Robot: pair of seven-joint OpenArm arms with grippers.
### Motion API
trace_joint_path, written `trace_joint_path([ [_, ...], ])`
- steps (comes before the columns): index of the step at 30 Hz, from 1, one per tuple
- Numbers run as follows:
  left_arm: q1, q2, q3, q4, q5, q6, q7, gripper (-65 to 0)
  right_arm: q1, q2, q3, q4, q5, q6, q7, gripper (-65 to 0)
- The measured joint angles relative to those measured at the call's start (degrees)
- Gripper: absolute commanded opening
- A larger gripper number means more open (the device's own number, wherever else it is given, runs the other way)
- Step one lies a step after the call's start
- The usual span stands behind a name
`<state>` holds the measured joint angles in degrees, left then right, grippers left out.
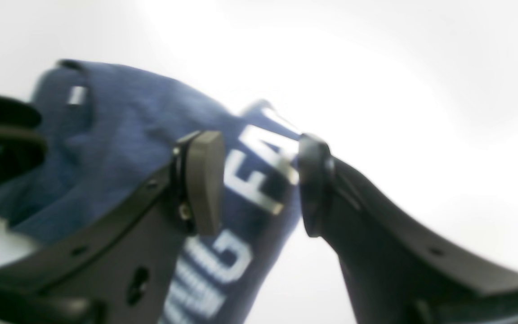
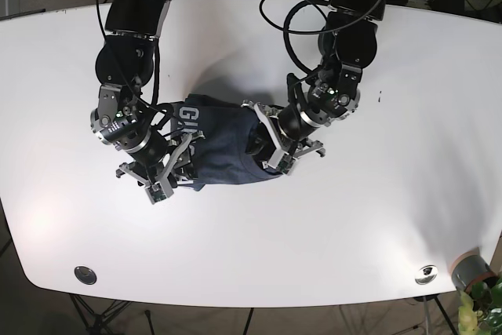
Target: Fold the T-shirt properly
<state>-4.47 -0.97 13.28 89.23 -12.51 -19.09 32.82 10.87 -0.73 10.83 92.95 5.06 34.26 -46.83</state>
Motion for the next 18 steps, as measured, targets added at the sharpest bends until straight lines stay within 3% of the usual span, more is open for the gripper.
trace_joint_path([
  [4,-1.3,1.0,0.2,-4.6,0.5,-0.4,-1.2,-51.7,0.1,0.3,0.0,-5.7,0.0,-0.20,5.1,-47.7],
  [9,-3.9,-0.1,-0.5,-12.3,0.8,0.2,-2.1,-51.7,0.3,1.7,-0.3,-14.3,0.7,0.17,11.4,-48.5],
  [18,-5.0,-1.7,-0.2,-20.3,-1.3,-0.9,-10.2,-51.7,0.5,3.9,-0.3,-24.6,1.4,0.26,22.8,-49.0],
])
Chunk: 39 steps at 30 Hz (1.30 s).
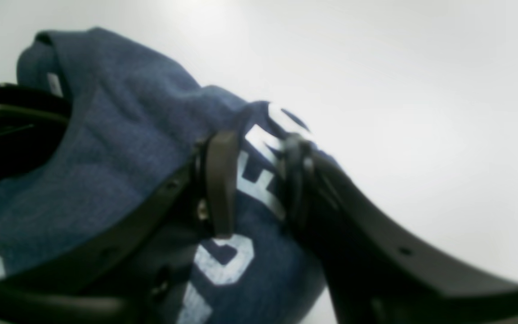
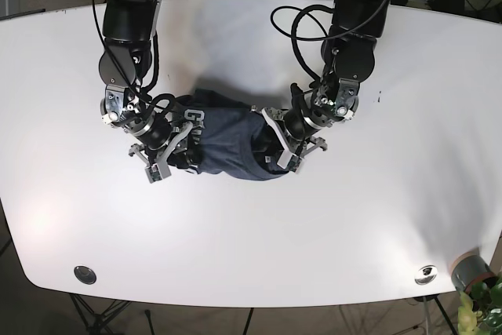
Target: Fold the T-shirt properly
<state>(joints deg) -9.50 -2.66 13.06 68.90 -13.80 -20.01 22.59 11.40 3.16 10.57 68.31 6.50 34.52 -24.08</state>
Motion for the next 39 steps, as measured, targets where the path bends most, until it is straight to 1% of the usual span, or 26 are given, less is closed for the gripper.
trace_joint_path([
  [4,-0.5,0.0,0.0,-0.3,0.0,0.0,0.2,-51.8,0.2,0.5,-0.1,-1.9,0.5,0.02,2.0,-49.0],
  [8,-0.5,0.1,-0.6,0.3,0.1,-0.2,0.8,-51.9,-0.3,0.6,-0.1,-0.2,1.0,0.07,1.0,-49.0],
  [10,0.1,0.3,-2.4,3.2,1.0,-0.1,3.0,-51.9,-0.8,0.6,-0.2,3.1,1.9,-0.02,-2.3,-49.0],
  [12,0.8,0.0,-4.0,6.4,1.9,0.5,3.8,-51.8,-1.0,0.7,-0.1,6.2,4.6,-0.09,-6.6,-49.0],
  [14,1.1,-0.5,-5.3,10.1,2.3,1.5,3.5,-51.8,-0.8,1.7,-0.2,8.9,5.9,-0.09,-10.4,-49.0],
  [16,1.5,-1.0,-5.7,13.6,2.2,1.5,3.5,-51.8,-0.6,2.5,0.0,11.7,7.3,-1.05,-12.0,-48.8],
  [18,2.4,-0.9,-5.8,16.6,2.2,1.5,3.3,-51.8,-0.1,2.8,0.1,13.9,7.4,-1.33,-13.0,-48.8],
  [22,5.5,-0.2,-5.2,20.4,2.2,0.9,3.2,-51.8,2.5,2.8,-0.1,14.1,7.8,-1.07,-15.4,-48.8],
  [26,9.4,-1.4,-5.1,21.5,2.2,0.7,3.6,-51.8,5.5,4.0,-0.5,9.6,8.2,-1.03,-15.1,-49.0],
  [28,11.1,-2.4,-5.3,22.1,2.3,1.0,3.6,-51.8,7.3,4.4,-0.4,5.7,7.7,-1.18,-15.2,-49.0],
  [31,12.9,-2.6,-5.4,22.1,2.4,1.4,3.6,-51.8,9.6,4.9,-0.3,-0.3,7.1,-1.22,-13.9,-49.0],
  [34,14.4,-2.2,-5.1,22.1,2.2,1.0,3.5,-51.8,11.0,4.7,-0.5,-6.3,7.5,-1.07,-9.0,-49.0],
  [36,14.7,-2.1,-5.0,21.8,2.2,0.9,3.5,-51.8,11.4,5.0,-0.7,-9.6,8.2,-0.48,-5.9,-49.0],
  [39,14.1,-2.1,-5.2,19.5,2.2,0.9,3.2,-51.8,11.8,5.9,-2.8,-13.5,7.7,-0.92,-3.4,-49.0],
])
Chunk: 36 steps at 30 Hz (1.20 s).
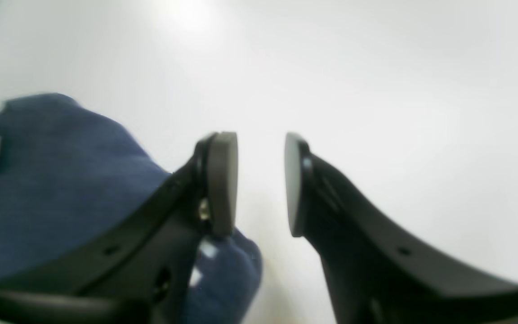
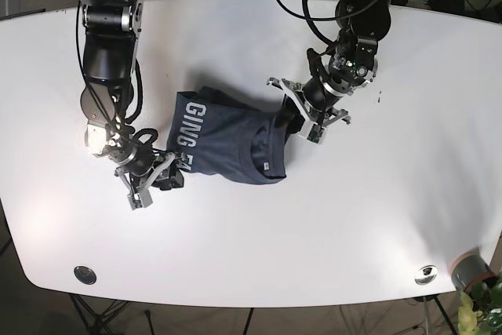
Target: Fold the T-shirt properly
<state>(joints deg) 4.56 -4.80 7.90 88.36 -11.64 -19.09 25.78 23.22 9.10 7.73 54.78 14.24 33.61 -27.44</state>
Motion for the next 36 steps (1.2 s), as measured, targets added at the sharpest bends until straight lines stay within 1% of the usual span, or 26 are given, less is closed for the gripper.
trace_joint_path([
  [3,-1.8,0.0,0.0,-3.3,0.0,0.1,0.0,-51.8,-0.6,0.7,-1.1,-0.6,-0.2,0.07,-0.1,-49.1],
  [7,-8.1,0.0,0.0,-10.2,-0.3,-0.3,-0.4,-51.8,-2.6,1.2,-1.2,0.0,0.6,0.26,0.6,-49.1],
  [14,-19.9,0.0,0.0,-24.0,-0.3,-0.5,-0.6,-51.8,-10.2,1.4,-1.3,9.1,0.2,0.26,0.0,-49.1],
  [18,-25.7,0.1,0.0,-30.2,0.1,-0.2,-0.3,-51.8,-14.7,1.3,-1.4,15.6,0.9,0.26,0.2,-49.1],
  [20,-28.4,0.0,-0.1,-33.0,0.0,-0.2,-0.2,-51.8,-17.0,1.1,-1.4,19.2,0.4,-0.22,-0.9,-49.1],
  [23,-31.5,-0.2,-0.1,-35.7,0.1,0.1,-0.3,-51.8,-20.1,0.9,-1.6,23.6,0.4,-0.15,-5.0,-49.1],
  [26,-32.9,-0.3,-0.1,-36.1,0.1,0.0,-0.5,-51.8,-22.3,-1.0,-1.3,27.8,-0.5,-0.22,-7.5,-49.1],
  [29,-33.3,-0.5,-0.1,-36.0,0.0,0.0,-0.8,-51.8,-23.8,-3.4,-1.7,31.2,-0.2,-0.07,-7.5,-49.1],
  [31,-32.7,-0.9,0.0,-34.8,0.0,-0.2,-0.3,-51.8,-24.6,-4.5,-3.7,32.8,-0.1,-0.17,-8.0,-49.1],
  [34,-31.8,-1.8,0.0,-30.9,0.3,0.0,0.6,-51.8,-25.6,-4.9,-8.2,34.7,-0.1,-0.09,-9.3,-49.1],
  [36,-31.1,-2.0,-0.3,-28.4,0.4,0.2,0.2,-51.8,-26.0,-5.3,-10.3,35.5,0.1,-0.02,-9.8,-49.1],
])
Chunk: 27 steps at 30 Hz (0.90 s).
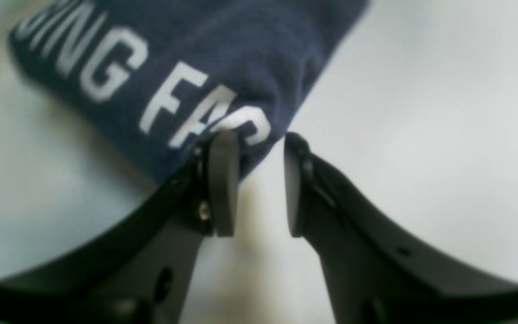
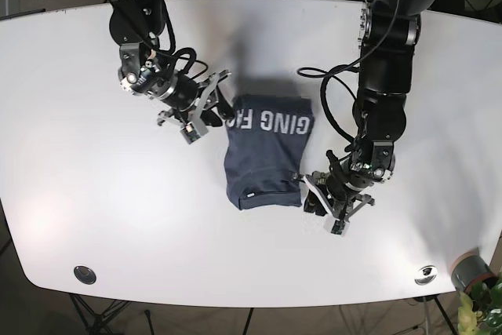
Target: Fold the T-shirt properly
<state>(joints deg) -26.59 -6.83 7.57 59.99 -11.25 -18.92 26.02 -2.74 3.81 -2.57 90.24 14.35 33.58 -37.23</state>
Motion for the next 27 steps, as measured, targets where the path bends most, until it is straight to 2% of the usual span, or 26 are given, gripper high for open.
trace_joint_path([
  [6,5.6,0.1,0.3,9.7,-0.3,0.0,-0.3,-49.7,-0.3,0.0,-3.0,1.7,0.7,0.02,0.1,-49.1],
  [8,8.0,-0.5,0.6,12.8,-0.3,-0.4,0.1,-44.3,-0.6,0.0,-3.1,2.1,0.7,0.00,-0.2,-49.1],
  [11,10.6,-0.8,0.5,16.3,-0.1,1.0,0.5,-32.5,-0.9,0.7,-3.0,2.7,0.5,-0.11,-0.3,-49.1],
  [13,12.3,-0.5,0.4,19.2,-0.1,4.0,0.4,-25.6,-0.8,0.8,-2.9,3.0,0.5,-0.13,-0.3,-49.1],
  [16,14.3,1.4,0.4,22.4,-0.1,10.5,-0.4,-19.3,-0.8,1.4,-1.5,3.1,0.9,0.17,-0.2,-49.1],
  [19,15.5,1.6,4.7,24.0,-0.1,13.4,-0.3,-19.3,-0.8,1.8,0.7,3.1,0.5,-0.17,-0.3,-49.1],
  [23,16.1,1.4,10.2,24.2,-0.6,13.6,0.0,-19.3,-0.7,2.2,1.7,3.1,0.5,-0.17,-0.3,-49.1],
  [27,15.6,1.5,11.2,23.6,-0.5,17.1,-0.6,-19.4,-0.8,1.9,1.7,3.1,0.5,-0.13,-0.3,-49.1],
])
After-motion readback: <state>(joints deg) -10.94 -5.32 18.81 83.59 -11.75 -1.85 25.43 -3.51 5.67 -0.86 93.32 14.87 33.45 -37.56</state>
